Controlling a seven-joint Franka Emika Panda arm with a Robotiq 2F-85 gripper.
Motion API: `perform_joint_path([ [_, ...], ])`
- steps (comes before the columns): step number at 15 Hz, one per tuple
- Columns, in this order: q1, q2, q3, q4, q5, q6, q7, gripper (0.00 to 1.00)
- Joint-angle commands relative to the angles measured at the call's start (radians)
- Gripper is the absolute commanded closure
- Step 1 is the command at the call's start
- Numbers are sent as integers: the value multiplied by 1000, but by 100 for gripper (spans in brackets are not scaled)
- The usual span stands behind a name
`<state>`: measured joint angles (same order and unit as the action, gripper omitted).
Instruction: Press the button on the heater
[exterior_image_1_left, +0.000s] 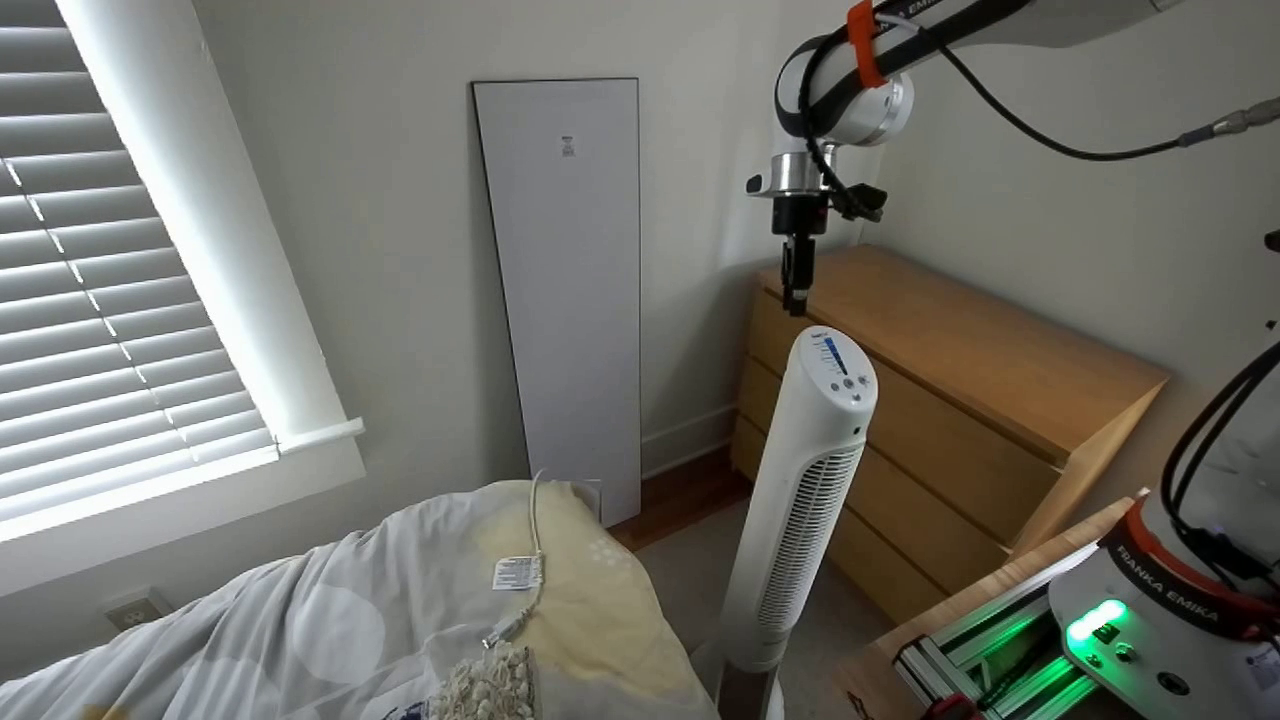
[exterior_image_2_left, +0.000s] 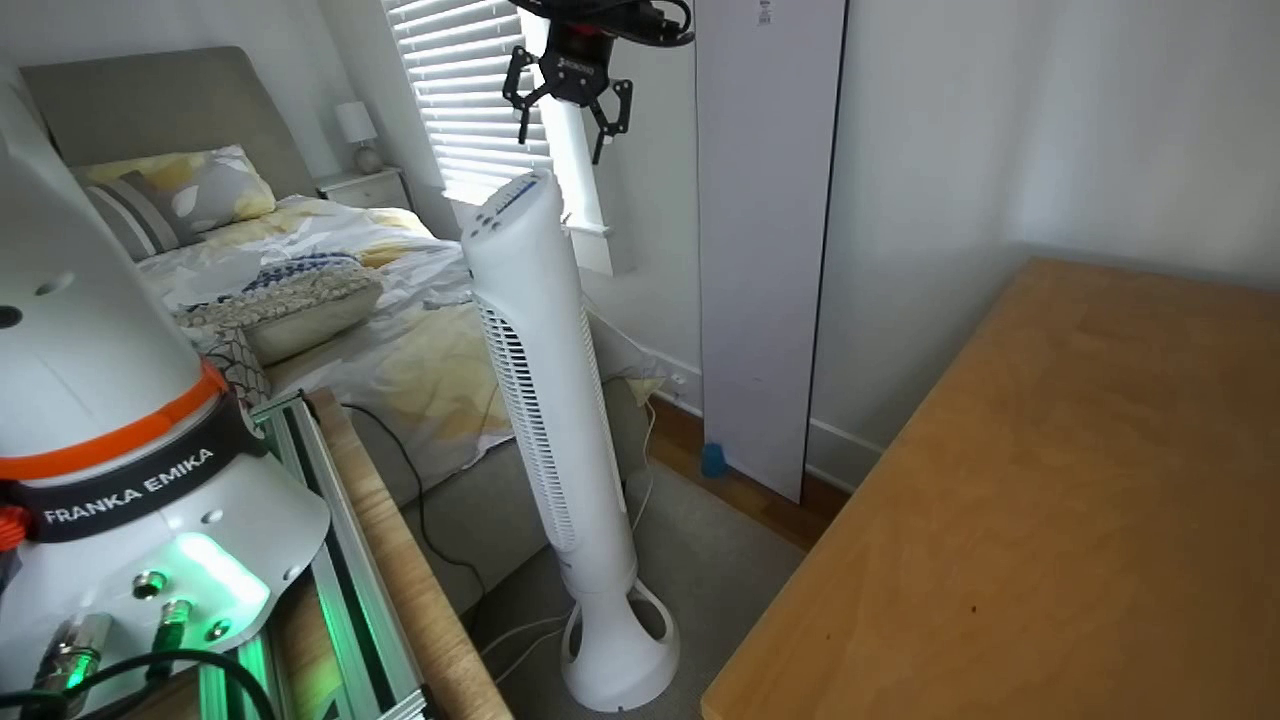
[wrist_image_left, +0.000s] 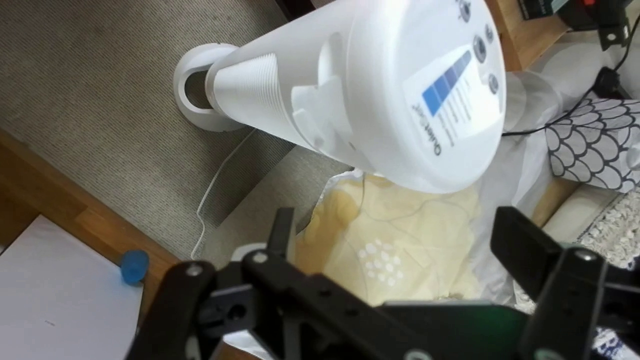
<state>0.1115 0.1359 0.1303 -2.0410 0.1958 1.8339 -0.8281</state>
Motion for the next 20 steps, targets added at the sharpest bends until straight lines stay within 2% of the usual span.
perform_joint_path([
  [1, -8, 27, 6, 6, -41, -12, -28, 0],
  [6, -14, 53, 7, 21, -76, -39, -53, 0],
  [13, -17, 93, 18, 56, -63, -146, -148, 0],
  [20, -16, 111, 33, 67, -56, -135, -226, 0],
])
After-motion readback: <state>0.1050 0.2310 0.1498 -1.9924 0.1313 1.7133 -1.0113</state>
